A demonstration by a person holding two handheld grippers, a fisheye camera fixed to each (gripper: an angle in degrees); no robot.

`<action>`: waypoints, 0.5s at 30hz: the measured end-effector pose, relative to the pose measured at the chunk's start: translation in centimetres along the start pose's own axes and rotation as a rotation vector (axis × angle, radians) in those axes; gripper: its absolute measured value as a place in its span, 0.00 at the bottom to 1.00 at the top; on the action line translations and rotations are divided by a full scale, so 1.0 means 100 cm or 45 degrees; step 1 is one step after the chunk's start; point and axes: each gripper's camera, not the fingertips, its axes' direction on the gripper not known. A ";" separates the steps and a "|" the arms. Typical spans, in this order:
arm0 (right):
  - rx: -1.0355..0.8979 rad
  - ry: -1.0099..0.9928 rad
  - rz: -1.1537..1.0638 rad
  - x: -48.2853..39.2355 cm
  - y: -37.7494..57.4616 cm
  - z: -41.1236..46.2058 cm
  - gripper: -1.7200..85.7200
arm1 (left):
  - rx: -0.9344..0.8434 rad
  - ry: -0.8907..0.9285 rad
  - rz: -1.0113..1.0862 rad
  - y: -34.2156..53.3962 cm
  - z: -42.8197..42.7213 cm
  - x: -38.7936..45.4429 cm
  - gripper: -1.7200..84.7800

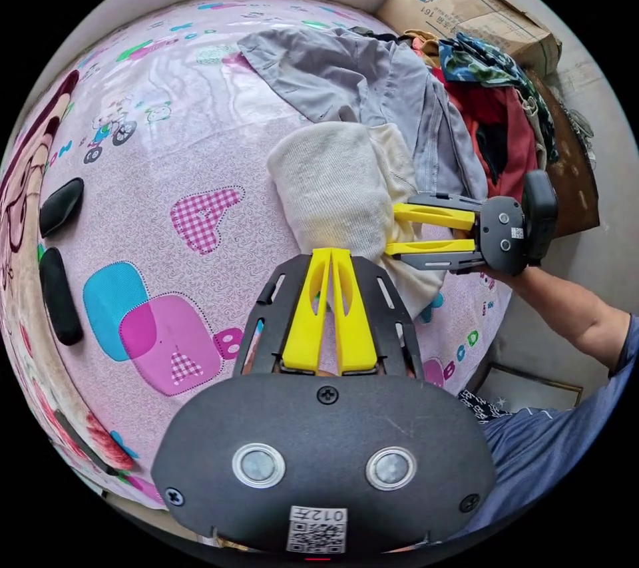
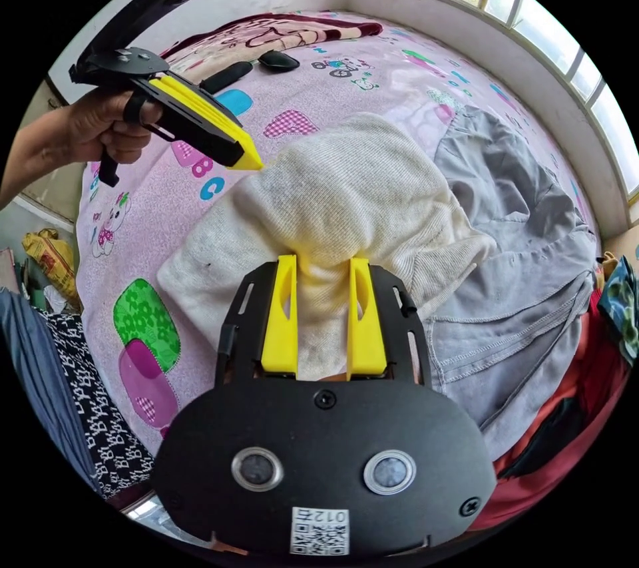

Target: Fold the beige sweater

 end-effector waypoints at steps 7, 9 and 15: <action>0.106 -0.058 0.078 -0.005 -0.108 0.061 0.15 | 0.032 -0.197 -0.025 -0.010 -0.029 -0.064 0.02; 0.124 -0.054 0.073 -0.005 -0.140 0.078 0.15 | 0.048 -0.232 -0.035 -0.016 -0.034 -0.077 0.02; 0.186 -0.019 0.038 0.006 -0.241 0.137 0.15 | 0.061 -0.443 -0.099 -0.049 -0.034 -0.127 0.02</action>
